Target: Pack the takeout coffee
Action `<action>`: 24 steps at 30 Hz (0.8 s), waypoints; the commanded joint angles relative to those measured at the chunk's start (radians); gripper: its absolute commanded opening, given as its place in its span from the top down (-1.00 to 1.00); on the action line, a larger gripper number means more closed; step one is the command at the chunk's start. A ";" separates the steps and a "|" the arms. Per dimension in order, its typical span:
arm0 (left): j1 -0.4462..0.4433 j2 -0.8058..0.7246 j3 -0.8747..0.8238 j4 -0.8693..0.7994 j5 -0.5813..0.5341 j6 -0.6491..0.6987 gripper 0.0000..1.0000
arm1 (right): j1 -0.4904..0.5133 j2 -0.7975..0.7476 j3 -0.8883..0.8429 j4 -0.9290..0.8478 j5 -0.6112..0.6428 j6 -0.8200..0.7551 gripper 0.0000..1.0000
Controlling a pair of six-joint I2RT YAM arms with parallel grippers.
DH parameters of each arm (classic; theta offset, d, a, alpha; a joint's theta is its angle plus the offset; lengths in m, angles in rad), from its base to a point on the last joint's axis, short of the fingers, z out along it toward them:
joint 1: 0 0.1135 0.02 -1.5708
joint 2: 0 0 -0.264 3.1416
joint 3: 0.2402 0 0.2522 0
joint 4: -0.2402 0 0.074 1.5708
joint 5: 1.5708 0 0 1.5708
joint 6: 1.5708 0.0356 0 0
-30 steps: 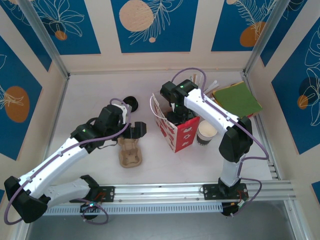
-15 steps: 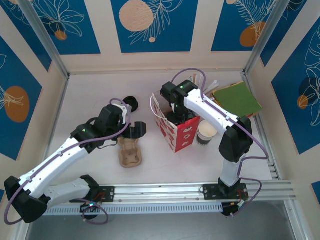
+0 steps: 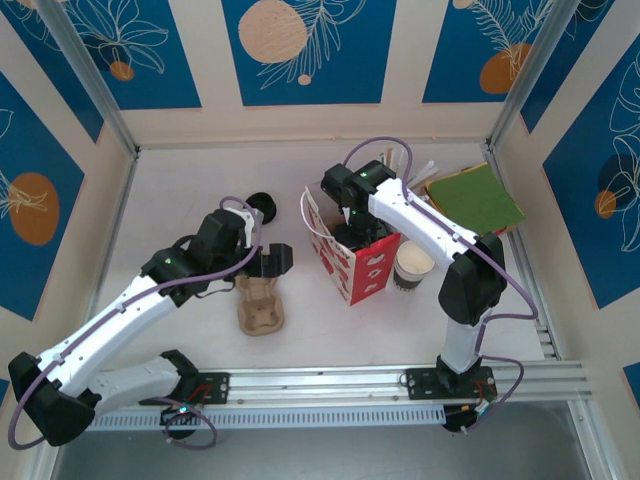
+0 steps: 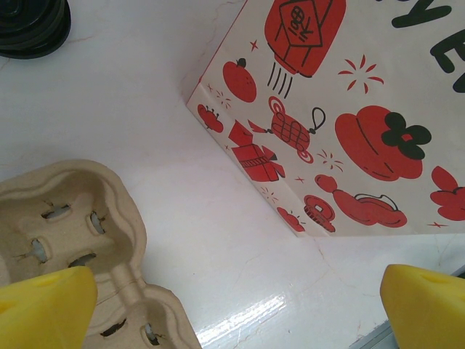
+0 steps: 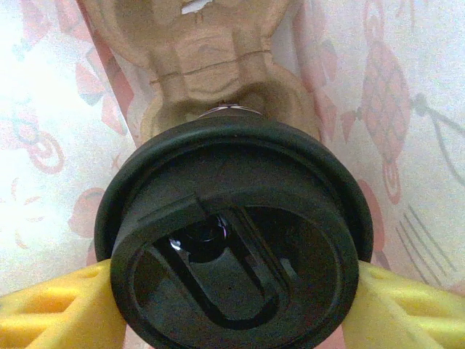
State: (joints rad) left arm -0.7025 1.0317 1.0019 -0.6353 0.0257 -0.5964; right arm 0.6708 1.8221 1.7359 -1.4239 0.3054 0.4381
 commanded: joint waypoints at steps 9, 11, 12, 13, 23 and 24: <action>0.007 0.002 0.005 0.000 0.002 -0.002 -1.00 | -0.005 -0.027 -0.001 -0.002 -0.032 0.003 -0.36; 0.006 0.001 0.005 0.000 0.002 -0.002 -1.00 | -0.006 -0.027 -0.002 -0.002 -0.031 0.002 -0.36; 0.006 0.002 0.004 0.000 0.002 -0.002 -1.00 | -0.006 -0.026 -0.003 -0.001 -0.031 0.001 -0.36; 0.006 0.002 0.004 0.000 0.002 -0.003 -1.00 | -0.006 -0.026 -0.004 0.000 -0.031 0.002 -0.36; 0.007 -0.001 0.003 -0.003 0.002 -0.001 -1.00 | -0.008 -0.031 -0.024 0.009 -0.030 0.004 -0.36; 0.006 -0.002 0.001 -0.004 0.002 -0.001 -1.00 | -0.008 -0.031 -0.026 0.009 -0.031 0.004 -0.36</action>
State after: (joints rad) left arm -0.7025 1.0317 1.0019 -0.6353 0.0257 -0.5961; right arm 0.6689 1.8221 1.7256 -1.4101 0.3054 0.4385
